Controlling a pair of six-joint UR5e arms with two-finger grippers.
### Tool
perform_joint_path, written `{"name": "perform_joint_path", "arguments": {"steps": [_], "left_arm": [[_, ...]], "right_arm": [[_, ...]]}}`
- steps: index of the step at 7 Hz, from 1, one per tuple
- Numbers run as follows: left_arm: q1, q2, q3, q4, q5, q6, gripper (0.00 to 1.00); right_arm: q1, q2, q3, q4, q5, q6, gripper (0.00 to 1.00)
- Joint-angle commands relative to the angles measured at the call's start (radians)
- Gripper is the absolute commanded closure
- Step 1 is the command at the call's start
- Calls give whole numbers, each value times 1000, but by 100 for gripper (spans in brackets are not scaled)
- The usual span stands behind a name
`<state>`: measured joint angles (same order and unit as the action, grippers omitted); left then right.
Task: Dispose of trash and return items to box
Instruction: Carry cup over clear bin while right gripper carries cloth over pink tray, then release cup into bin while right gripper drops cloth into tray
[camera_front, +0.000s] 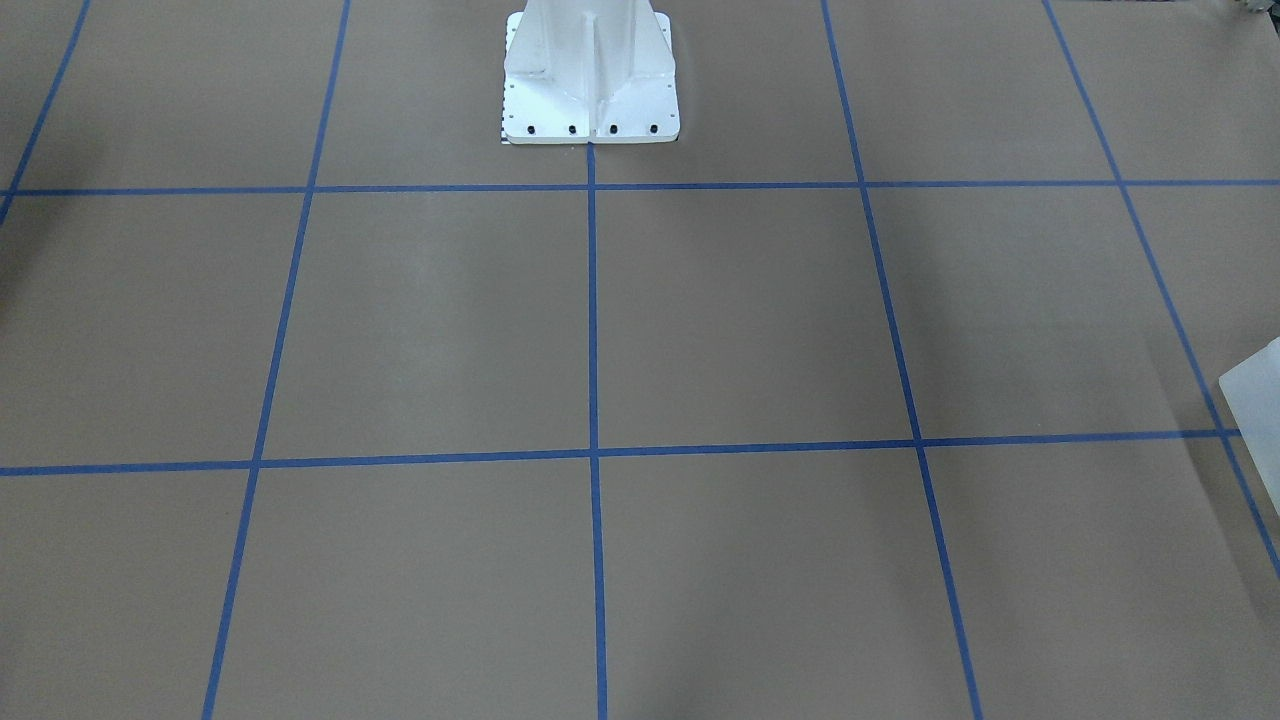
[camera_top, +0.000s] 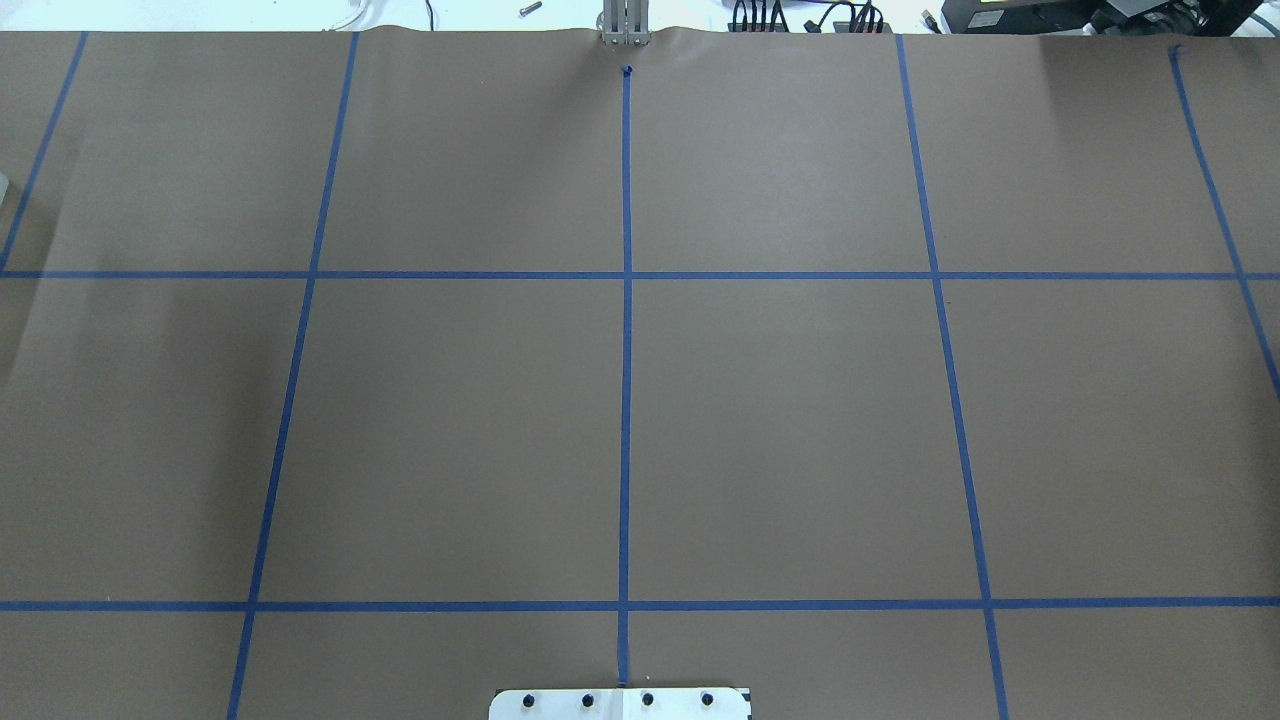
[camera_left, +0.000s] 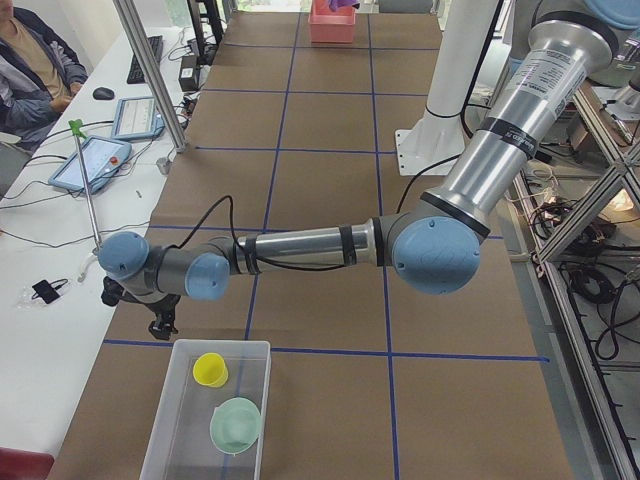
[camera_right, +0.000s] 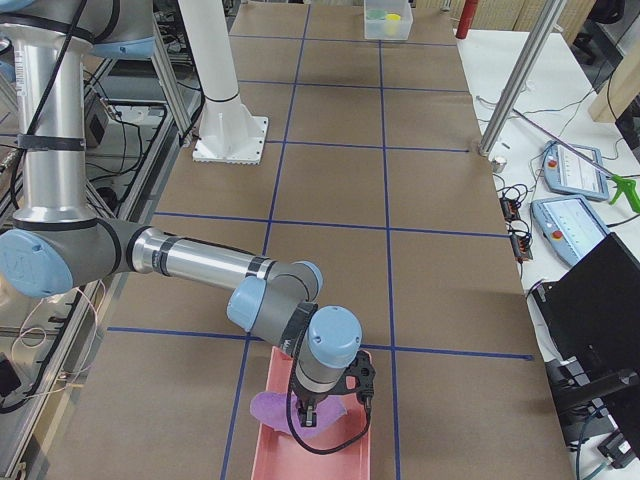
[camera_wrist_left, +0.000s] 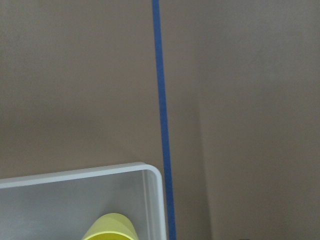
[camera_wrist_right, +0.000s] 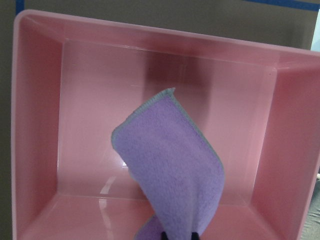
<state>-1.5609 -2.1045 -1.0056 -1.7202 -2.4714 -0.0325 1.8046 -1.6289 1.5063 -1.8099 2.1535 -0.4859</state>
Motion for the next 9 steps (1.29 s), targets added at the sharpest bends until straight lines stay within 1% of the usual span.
{"name": "perform_joint_path", "arguments": {"steps": [1,2,3,4,5,6,7,8,9], "left_arm": [[-2,15,-213,196,2,-30,3],[1,62,-322,200,-1,-108,3],[16,114,-450,209,-4,-210,3],[65,171,-599,237,-6,-310,3],[125,214,-754,308,3,-372,3],[159,265,-863,336,9,-374,3],[185,361,-936,326,41,-348,3],[194,438,-979,327,116,-204,3],[194,522,-967,324,136,-11,3]], "right_arm": [[-1,4,-14,23,9,39,9],[1,9,-2,23,11,58,0],[1,21,30,23,13,62,0],[-1,27,82,17,20,102,0],[-7,29,119,20,82,151,0],[-25,30,155,20,142,209,0],[-59,29,208,15,149,269,0],[-76,29,219,20,161,300,0],[-83,30,219,21,178,302,0]]}}
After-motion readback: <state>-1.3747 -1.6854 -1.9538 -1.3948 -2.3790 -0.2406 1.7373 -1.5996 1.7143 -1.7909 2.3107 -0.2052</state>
